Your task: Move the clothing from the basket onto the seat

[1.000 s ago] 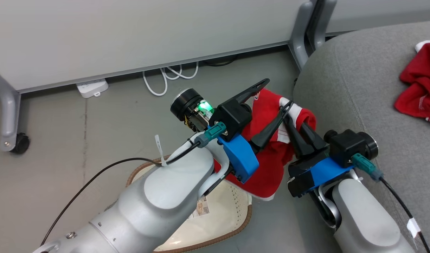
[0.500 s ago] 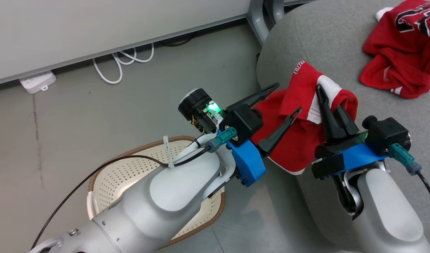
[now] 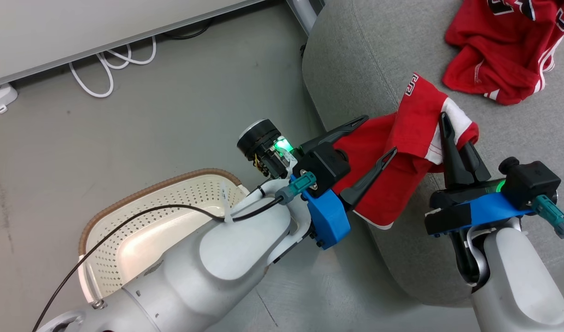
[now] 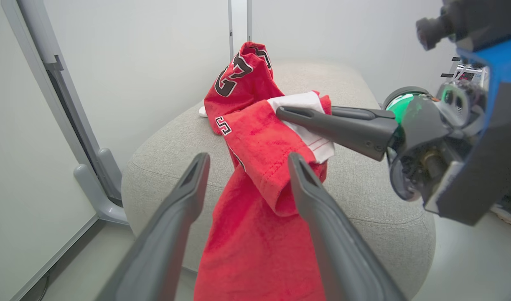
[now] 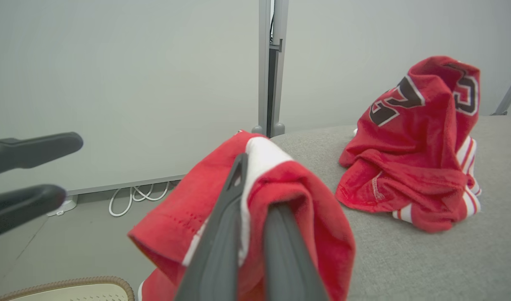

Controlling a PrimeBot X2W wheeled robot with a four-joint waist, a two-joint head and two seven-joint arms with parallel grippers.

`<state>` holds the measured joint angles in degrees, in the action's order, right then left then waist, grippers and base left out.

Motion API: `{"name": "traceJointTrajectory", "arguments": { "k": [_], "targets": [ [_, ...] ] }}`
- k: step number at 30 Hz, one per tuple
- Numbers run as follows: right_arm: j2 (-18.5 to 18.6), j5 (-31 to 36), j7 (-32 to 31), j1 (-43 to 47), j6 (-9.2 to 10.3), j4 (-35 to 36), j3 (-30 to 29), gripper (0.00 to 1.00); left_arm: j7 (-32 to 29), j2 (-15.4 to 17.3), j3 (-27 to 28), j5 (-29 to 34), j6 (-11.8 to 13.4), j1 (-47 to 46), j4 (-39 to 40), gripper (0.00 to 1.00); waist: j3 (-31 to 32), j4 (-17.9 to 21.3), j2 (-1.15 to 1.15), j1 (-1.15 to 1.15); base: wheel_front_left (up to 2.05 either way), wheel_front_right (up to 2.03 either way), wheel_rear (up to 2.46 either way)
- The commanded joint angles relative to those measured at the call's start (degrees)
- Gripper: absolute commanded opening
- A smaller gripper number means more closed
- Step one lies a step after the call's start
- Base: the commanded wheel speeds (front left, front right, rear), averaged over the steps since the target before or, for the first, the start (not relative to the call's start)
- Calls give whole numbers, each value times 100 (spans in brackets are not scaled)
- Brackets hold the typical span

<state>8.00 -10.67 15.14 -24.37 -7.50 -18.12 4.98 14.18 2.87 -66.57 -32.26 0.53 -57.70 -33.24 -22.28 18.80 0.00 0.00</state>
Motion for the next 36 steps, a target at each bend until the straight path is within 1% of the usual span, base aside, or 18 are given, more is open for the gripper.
{"name": "traceJointTrajectory", "arguments": {
  "k": [1, 10, 14, 16, 20, 25, 29, 32, 36],
  "targets": [
    [-20, 13, -1, 75, 2, 25, -25, 0, -2, 25, 2, 9, 0, -68, -13, 100, -22, 20, 0, 0, 0, 0, 0],
    [-78, 72, 0, -5, 2, 101, -73, 0, 8, 27, -29, -25, -11, -120, -51, 100, -89, 89, 0, 0, 0, 0, 0],
    [46, 86, 0, -268, 2, 199, -52, 0, 5, 77, -4, -12, 29, -196, -33, 100, -179, 129, 0, 0, 0, 0, 0],
    [135, 83, 0, -563, 2, 322, -70, 0, -15, 120, 20, 0, 59, -241, 2, 100, -269, 169, 0, 0, 0, 0, 0],
    [430, 100, 0, -1241, 2, 581, -131, 0, -55, 188, 35, 47, 127, -358, 91, 100, -535, 205, 0, 0, 0, 0, 0],
    [1014, 47, -1, -2231, 2, 844, -405, 0, -166, 269, -6, 150, 164, -593, 223, 100, -1017, 165, 0, 0, 0, 0, 0],
    [1545, -25, -1, -2908, 2, 892, -875, 0, -315, 400, -7, 267, 222, -865, 376, 100, -1535, 142, 0, 0, 0, 0, 0],
    [1852, -46, -1, -3271, 3, 859, -1289, 0, -415, 542, 5, 355, 276, -1058, 502, 100, -1882, 171, 0, 0, 0, 0, 0],
    [2233, -153, 0, -3609, 3, 623, -1849, 0, -553, 700, -17, 463, 331, -1238, 695, 100, -2276, 228, 0, 0, 0, 0, 0]
  ]
}}
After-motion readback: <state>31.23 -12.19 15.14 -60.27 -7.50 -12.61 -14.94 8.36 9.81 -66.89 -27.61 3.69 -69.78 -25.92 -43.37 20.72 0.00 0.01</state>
